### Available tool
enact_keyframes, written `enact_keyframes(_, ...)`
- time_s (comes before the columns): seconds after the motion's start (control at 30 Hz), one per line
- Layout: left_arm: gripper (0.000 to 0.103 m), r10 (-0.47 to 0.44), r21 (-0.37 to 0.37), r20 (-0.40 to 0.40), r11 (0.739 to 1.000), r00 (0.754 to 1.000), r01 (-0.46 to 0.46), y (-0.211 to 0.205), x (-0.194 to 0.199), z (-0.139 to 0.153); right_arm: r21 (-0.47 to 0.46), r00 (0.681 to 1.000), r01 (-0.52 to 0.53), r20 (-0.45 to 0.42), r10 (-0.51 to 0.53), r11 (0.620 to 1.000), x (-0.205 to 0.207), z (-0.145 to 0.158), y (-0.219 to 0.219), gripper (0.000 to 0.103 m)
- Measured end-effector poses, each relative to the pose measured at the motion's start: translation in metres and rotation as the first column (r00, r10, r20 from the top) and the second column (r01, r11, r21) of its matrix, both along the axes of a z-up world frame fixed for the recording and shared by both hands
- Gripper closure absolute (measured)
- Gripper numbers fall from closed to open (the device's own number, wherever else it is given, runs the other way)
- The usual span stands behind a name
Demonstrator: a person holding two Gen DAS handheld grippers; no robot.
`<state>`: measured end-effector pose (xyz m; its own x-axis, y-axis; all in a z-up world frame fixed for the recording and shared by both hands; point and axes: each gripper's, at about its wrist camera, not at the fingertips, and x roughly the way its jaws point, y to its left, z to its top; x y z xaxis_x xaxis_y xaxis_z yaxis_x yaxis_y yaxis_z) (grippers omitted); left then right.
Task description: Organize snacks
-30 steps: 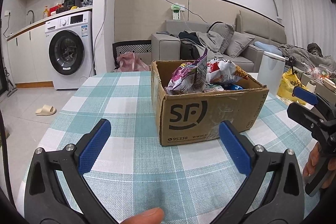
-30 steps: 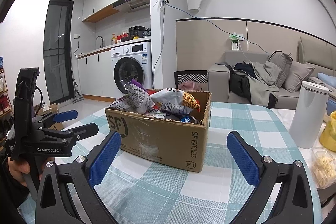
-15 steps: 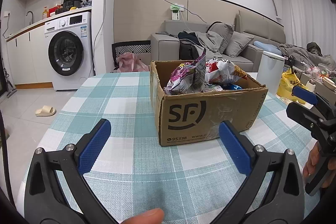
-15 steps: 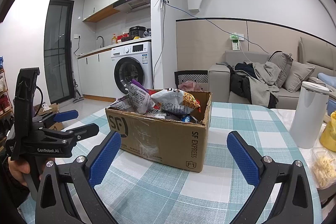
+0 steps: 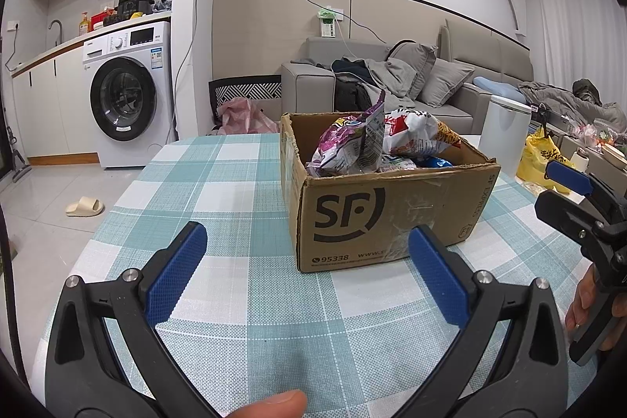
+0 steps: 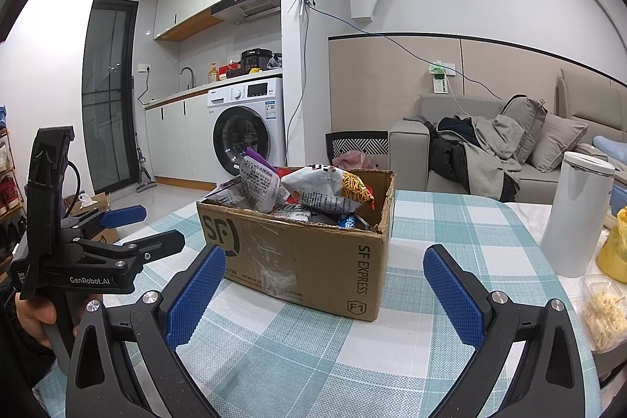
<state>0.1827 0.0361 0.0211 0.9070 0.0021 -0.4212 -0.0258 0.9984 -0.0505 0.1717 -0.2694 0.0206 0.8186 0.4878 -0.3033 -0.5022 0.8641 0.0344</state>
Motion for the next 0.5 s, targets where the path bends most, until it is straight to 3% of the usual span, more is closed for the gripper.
enact_keyframes(0.5, 0.000, -0.009, -0.001, -0.004, 1.000, 1.000, 0.009, -0.0039, 0.0007, -0.0006, -0.002, 1.000, -0.001, 0.000, 0.001, 1.000, -0.0001, -0.0003, 0.0004, 0.000)
